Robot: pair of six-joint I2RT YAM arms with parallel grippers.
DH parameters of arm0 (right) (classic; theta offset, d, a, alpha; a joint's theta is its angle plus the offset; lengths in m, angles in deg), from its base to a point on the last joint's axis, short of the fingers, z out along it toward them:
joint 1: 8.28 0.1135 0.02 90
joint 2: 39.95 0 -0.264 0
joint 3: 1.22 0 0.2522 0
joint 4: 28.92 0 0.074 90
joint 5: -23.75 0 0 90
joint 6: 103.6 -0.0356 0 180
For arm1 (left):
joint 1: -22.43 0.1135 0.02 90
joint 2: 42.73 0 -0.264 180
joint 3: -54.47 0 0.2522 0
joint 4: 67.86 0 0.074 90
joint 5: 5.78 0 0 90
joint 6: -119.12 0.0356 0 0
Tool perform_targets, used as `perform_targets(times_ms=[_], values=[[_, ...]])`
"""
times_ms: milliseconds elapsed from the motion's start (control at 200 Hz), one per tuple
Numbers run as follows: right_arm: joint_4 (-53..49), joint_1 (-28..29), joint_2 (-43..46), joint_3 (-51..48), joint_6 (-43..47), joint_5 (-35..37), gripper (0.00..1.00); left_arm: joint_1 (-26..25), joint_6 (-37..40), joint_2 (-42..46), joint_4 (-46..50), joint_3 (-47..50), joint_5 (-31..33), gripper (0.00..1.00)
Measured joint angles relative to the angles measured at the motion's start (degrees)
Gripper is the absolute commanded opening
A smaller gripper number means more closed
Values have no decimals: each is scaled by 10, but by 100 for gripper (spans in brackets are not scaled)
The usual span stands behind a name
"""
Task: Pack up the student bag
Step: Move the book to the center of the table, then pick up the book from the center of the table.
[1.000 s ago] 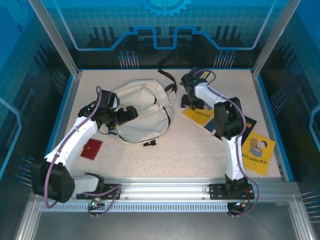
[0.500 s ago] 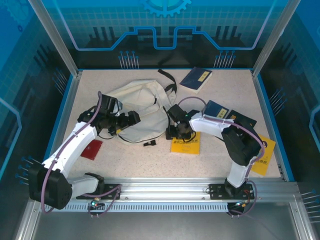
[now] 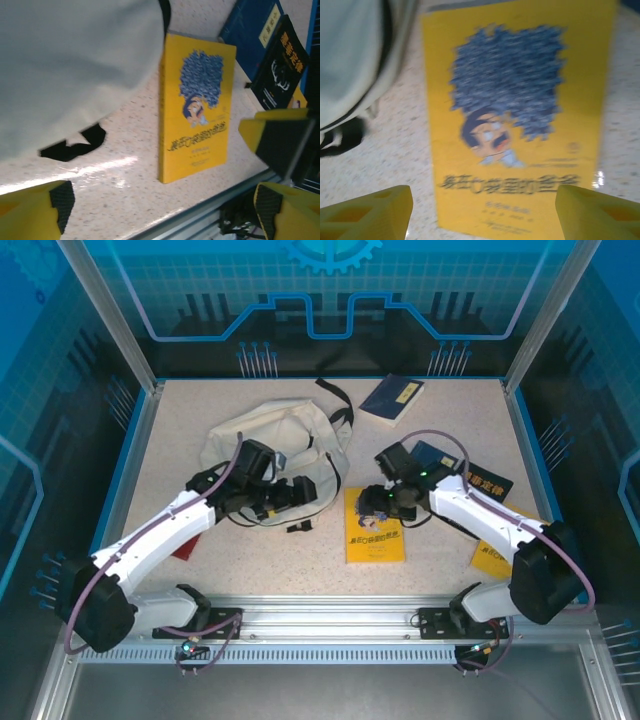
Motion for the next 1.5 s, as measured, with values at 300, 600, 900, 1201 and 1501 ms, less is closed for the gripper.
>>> perform_targets(times_ms=[300, 600, 900, 1201, 1501], values=[[-13, -130, -54, -31, 103, -75, 61, -99, -92, -136, -56, -13, 9, 78], [1, -141, -141, -26, 151, -99, 53, -139, -108, -280, -59, -94, 24, 63], [-4, -139, -168, -11, 167, -118, 49, -145, -153, -369, -70, -139, 50, 50], [-24, -139, -169, 7, 188, -144, 43, -144, -190, -411, -60, -175, 54, 36], [-57, -139, -103, 25, 181, -200, 34, -144, -194, -411, -53, -177, 57, 32]])
